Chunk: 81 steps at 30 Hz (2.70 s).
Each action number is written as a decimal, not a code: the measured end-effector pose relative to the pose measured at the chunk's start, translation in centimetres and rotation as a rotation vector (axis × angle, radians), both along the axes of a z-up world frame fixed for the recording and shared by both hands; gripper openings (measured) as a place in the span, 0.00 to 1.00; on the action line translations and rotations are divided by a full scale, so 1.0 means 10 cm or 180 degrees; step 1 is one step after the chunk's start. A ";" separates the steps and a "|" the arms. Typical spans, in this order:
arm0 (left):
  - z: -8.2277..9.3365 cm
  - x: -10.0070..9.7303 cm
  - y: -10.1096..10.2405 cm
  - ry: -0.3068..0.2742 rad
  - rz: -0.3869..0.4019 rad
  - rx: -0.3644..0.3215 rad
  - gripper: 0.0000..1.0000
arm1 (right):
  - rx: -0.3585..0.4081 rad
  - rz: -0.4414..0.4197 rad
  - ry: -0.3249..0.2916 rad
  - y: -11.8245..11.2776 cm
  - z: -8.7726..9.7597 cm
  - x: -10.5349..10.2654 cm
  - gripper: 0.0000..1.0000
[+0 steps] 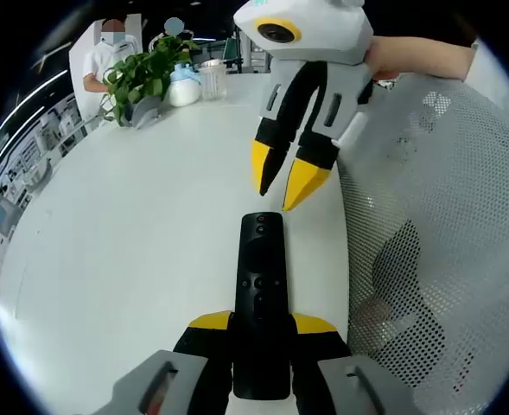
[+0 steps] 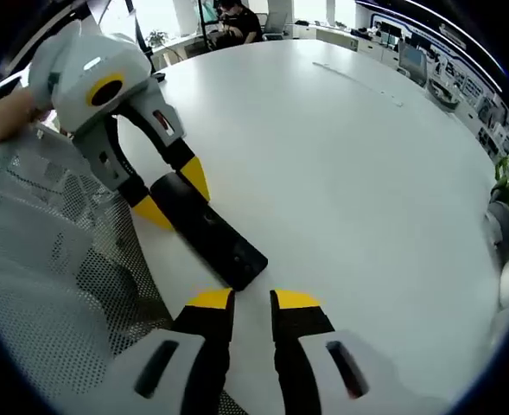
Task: Press the specified remote control buttons in sequence, fully releasing each button before pressing the next.
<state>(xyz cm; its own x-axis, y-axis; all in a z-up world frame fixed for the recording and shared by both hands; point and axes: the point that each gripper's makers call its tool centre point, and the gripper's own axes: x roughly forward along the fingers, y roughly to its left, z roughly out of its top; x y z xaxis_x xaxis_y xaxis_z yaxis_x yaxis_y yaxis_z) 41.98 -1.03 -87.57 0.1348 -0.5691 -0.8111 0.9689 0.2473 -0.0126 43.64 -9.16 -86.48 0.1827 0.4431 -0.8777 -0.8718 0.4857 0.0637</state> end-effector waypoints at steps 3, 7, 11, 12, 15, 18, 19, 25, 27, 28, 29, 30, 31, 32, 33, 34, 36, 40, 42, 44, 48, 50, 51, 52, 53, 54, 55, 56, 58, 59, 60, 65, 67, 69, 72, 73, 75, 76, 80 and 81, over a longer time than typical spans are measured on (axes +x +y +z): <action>0.00 0.00 0.00 -0.0004 -0.0026 -0.0015 0.24 | -0.0006 0.0025 0.0005 0.00 -0.01 0.00 0.13; 0.00 -0.01 0.00 -0.0015 -0.0064 -0.0013 0.24 | -0.0011 0.0067 -0.0034 0.01 0.00 0.00 0.09; 0.00 -0.03 -0.02 -0.0018 -0.0107 -0.0027 0.24 | -0.0010 0.0129 -0.0066 0.03 0.02 -0.01 0.05; 0.00 -0.03 -0.02 -0.0019 -0.0113 -0.0029 0.24 | -0.0012 0.0152 -0.0067 0.03 0.02 -0.02 0.04; 0.00 -0.04 -0.03 -0.0025 -0.0139 -0.0035 0.24 | -0.0039 0.0237 -0.0112 0.04 0.02 -0.02 0.01; 0.00 -0.06 -0.05 -0.0031 -0.0188 -0.0063 0.24 | -0.0052 0.0318 -0.0137 0.06 0.02 -0.03 0.00; 0.00 -0.07 -0.06 -0.0030 -0.0211 -0.0082 0.24 | -0.0055 0.0335 -0.0140 0.07 0.02 -0.03 0.00; 0.00 -0.08 -0.08 -0.0028 -0.0235 -0.0106 0.24 | -0.0082 0.0412 -0.0127 0.08 0.00 -0.06 0.00; 0.01 -0.08 -0.08 -0.0032 -0.0246 -0.0111 0.24 | -0.0094 0.0431 -0.0129 0.08 -0.01 -0.06 0.00; 0.01 -0.09 -0.08 -0.0034 -0.0254 -0.0115 0.24 | -0.0102 0.0438 -0.0129 0.07 -0.01 -0.06 0.00; 0.01 -0.10 -0.09 -0.0032 -0.0268 -0.0120 0.24 | -0.0113 0.0446 -0.0128 0.07 -0.02 -0.07 0.00; 0.01 -0.11 -0.11 -0.0039 -0.0313 -0.0131 0.24 | -0.0124 0.0461 -0.0128 0.07 -0.02 -0.07 0.00; 0.01 -0.12 -0.12 -0.0037 -0.0329 -0.0137 0.24 | -0.0129 0.0467 -0.0117 0.07 -0.02 -0.08 0.00; 0.00 -0.13 -0.13 -0.0035 -0.0342 -0.0141 0.24 | -0.0135 0.0478 -0.0093 0.07 -0.03 -0.09 0.00; 0.00 -0.12 -0.14 -0.0038 -0.0346 -0.0129 0.24 | -0.0146 0.0490 -0.0114 0.06 -0.03 -0.09 0.00; 0.00 -0.12 -0.14 -0.0036 -0.0345 -0.0134 0.24 | -0.0149 0.0490 -0.0111 0.06 -0.03 -0.09 0.00; 0.00 -0.12 -0.14 -0.0024 -0.0332 -0.0140 0.24 | -0.0152 0.0486 -0.0111 0.06 -0.03 -0.09 0.00; -0.01 -0.11 -0.14 -0.0022 -0.0329 -0.0148 0.24 | -0.0169 0.0495 -0.0110 0.05 -0.03 -0.10 0.00; -0.01 -0.11 -0.14 -0.0018 -0.0324 -0.0148 0.24 | -0.0186 0.0518 -0.0121 0.04 -0.03 -0.11 0.00; -0.01 -0.10 -0.14 -0.0011 -0.0315 -0.0143 0.24 | -0.0211 0.0551 -0.0132 0.03 -0.02 -0.12 0.00; -0.01 -0.11 -0.14 0.0000 -0.0294 -0.0132 0.24 | -0.0234 0.0569 -0.0129 0.02 -0.02 -0.14 0.00; -0.01 -0.11 -0.14 0.0001 -0.0287 -0.0133 0.24 | -0.0245 0.0587 -0.0148 0.02 -0.03 -0.15 0.00; -0.01 -0.11 -0.14 0.0000 -0.0286 -0.0133 0.24 | -0.0246 0.0591 -0.0150 0.02 -0.03 -0.15 0.00; 0.00 -0.11 -0.14 -0.0001 -0.0284 -0.0135 0.24 | -0.0251 0.0597 -0.0152 0.02 -0.03 -0.15 0.00; 0.00 -0.11 -0.14 -0.0001 -0.0283 -0.0137 0.24 | -0.0253 0.0601 -0.0151 0.02 -0.03 -0.14 0.00; 0.00 -0.11 -0.14 -0.0003 -0.0283 -0.0138 0.24 | -0.0253 0.0600 -0.0150 0.02 -0.03 -0.14 0.00; 0.00 -0.11 -0.14 -0.0003 -0.0282 -0.0139 0.24 | -0.0250 0.0604 -0.0155 0.02 -0.03 -0.14 0.00; 0.00 -0.11 -0.14 -0.0004 -0.0280 -0.0139 0.24 | -0.0247 0.0609 -0.0162 0.02 -0.03 -0.14 0.00; 0.00 -0.11 -0.14 -0.0005 -0.0280 -0.0138 0.24 | -0.0238 0.0600 -0.0167 0.02 -0.03 -0.14 0.00; 0.00 -0.12 -0.14 -0.0005 -0.0279 -0.0138 0.24 | -0.0234 0.0595 -0.0165 0.02 -0.03 -0.14 0.00; 0.00 -0.12 -0.15 -0.0006 -0.0279 -0.0139 0.24 | -0.0231 0.0591 -0.0161 0.02 -0.03 -0.14 0.00; 0.00 -0.12 -0.15 -0.0010 -0.0278 -0.0141 0.24 | -0.0210 0.0583 -0.0152 0.02 -0.03 -0.14 0.00; 0.01 -0.12 -0.15 -0.0010 -0.0275 -0.0145 0.24 | -0.0209 0.0584 -0.0155 0.02 -0.03 -0.14 0.00; 0.01 -0.12 -0.15 -0.0011 -0.0274 -0.0146 0.24 | -0.0209 0.0580 -0.0152 0.02 -0.03 -0.14 0.00; 0.01 -0.12 -0.15 -0.0010 -0.0272 -0.0148 0.24 | -0.0169 0.0523 -0.0116 0.01 -0.03 -0.13 0.00; 0.01 -0.12 -0.15 -0.0011 -0.0273 -0.0148 0.24 | -0.0158 0.0510 -0.0107 0.01 -0.03 -0.13 0.00; 0.01 -0.12 -0.15 -0.0010 -0.0277 -0.0147 0.24 | -0.0142 0.0478 -0.0085 0.01 -0.03 -0.13 0.00; 0.01 -0.12 -0.15 -0.0010 -0.0278 -0.0147 0.24 | -0.0145 0.0474 -0.0080 0.01 -0.03 -0.13 0.00; 0.01 -0.13 -0.15 -0.0010 -0.0282 -0.0141 0.24 | -0.0176 0.0476 -0.0077 0.02 -0.03 -0.14 0.00; 0.01 -0.13 -0.15 -0.0009 -0.0282 -0.0140 0.24 | -0.0177 0.0476 -0.0077 0.02 -0.03 -0.14 0.00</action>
<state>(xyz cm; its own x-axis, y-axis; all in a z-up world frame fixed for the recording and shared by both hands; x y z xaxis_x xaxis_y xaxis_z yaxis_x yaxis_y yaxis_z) 40.72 -2.52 -87.51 0.0847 -0.6139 -0.7848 0.9869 0.1600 -0.0187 42.28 -9.00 -86.79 0.1397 0.4177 -0.8978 -0.9356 0.3526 0.0185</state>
